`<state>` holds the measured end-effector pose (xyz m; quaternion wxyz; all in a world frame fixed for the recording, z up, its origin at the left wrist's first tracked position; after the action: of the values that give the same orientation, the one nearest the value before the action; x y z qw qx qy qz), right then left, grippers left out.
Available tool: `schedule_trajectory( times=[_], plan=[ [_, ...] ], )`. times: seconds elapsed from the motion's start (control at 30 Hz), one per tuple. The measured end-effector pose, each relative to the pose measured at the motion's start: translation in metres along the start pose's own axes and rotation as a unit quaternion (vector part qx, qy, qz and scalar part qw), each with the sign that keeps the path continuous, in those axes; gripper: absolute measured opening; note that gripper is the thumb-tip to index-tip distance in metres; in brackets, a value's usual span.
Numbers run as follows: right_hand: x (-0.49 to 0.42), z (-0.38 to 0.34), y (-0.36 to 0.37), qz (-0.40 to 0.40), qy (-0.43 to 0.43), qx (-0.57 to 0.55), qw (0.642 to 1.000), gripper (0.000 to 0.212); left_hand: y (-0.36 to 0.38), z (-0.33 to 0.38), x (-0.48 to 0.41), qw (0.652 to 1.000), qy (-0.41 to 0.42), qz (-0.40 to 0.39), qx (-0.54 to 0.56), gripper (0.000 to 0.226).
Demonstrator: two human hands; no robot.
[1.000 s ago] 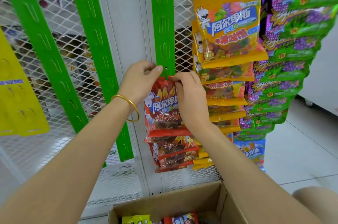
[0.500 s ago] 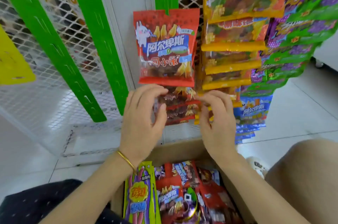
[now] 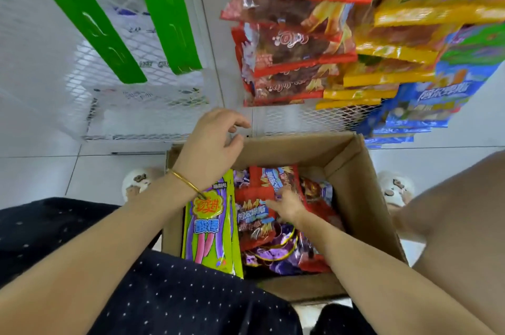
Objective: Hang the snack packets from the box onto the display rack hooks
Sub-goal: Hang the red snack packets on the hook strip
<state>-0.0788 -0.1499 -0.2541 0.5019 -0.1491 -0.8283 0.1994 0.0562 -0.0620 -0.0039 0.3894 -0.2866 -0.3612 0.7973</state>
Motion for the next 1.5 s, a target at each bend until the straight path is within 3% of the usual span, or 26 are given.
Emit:
schedule_trajectory(
  times=[0.17,0.23,0.37,0.53,0.67,0.8,0.93,1.07,1.17,1.3,1.4,1.5],
  plan=[
    [-0.008,0.004,0.011,0.006,0.045,-0.164,0.985,0.021,0.005,-0.005,-0.008,1.0,-0.017,-0.007,0.007,0.021],
    [-0.005,-0.004,0.001,-0.01,0.019,-0.22,0.975,0.01,0.008,-0.005,-0.011,1.0,-0.024,-0.015,0.011,0.022],
    [0.017,-0.035,-0.04,-0.086,-0.078,-0.256,0.96,0.014,0.02,-0.003,-0.013,0.998,-0.025,-0.06,-0.005,0.027],
    [0.065,-0.058,-0.095,-0.105,-0.155,-0.28,0.942,0.016,0.046,0.0,-0.01,0.983,-0.051,-0.172,-0.031,0.053],
    [0.104,-0.075,-0.125,-0.096,-0.218,-0.293,0.926,0.022,0.033,0.013,-0.015,0.991,-0.065,-0.106,0.041,0.018],
    [0.161,-0.104,-0.167,0.074,-0.338,-0.243,0.906,0.012,-0.002,0.044,-0.021,0.992,-0.047,-0.048,0.11,0.004],
    [0.231,-0.13,-0.197,0.242,-0.444,-0.214,0.836,0.03,-0.06,0.088,-0.025,0.997,0.009,-0.011,0.077,0.006],
    [0.291,-0.152,-0.222,0.276,-0.535,-0.191,0.776,0.056,-0.164,0.133,-0.033,0.974,0.091,0.207,0.028,0.006],
    [0.331,-0.174,-0.246,0.331,-0.573,-0.147,0.735,0.036,-0.224,0.166,-0.055,0.936,0.149,0.318,0.012,0.016],
    [0.37,-0.204,-0.281,0.404,-0.605,-0.12,0.676,0.019,-0.26,0.185,-0.112,0.927,0.153,0.332,0.083,0.028],
    [0.389,-0.226,-0.306,0.446,-0.617,-0.111,0.639,0.018,-0.268,0.194,-0.14,0.931,0.143,0.319,0.104,0.026],
    [0.397,-0.248,-0.321,0.459,-0.618,-0.111,0.629,0.021,-0.276,0.203,-0.15,0.937,0.135,0.31,0.094,0.019]
  ],
)
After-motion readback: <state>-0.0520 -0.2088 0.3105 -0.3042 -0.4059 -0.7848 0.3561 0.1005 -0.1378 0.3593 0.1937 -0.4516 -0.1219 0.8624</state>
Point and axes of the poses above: each hand's wrist, its own x-axis away from the middle knuckle, its own y-axis out of the palm, z = x × y, the point moved 8 cm from there along -x, towards the middle knuckle, and after that the axes turned 9 degrees about y, right-handed, at the moved point
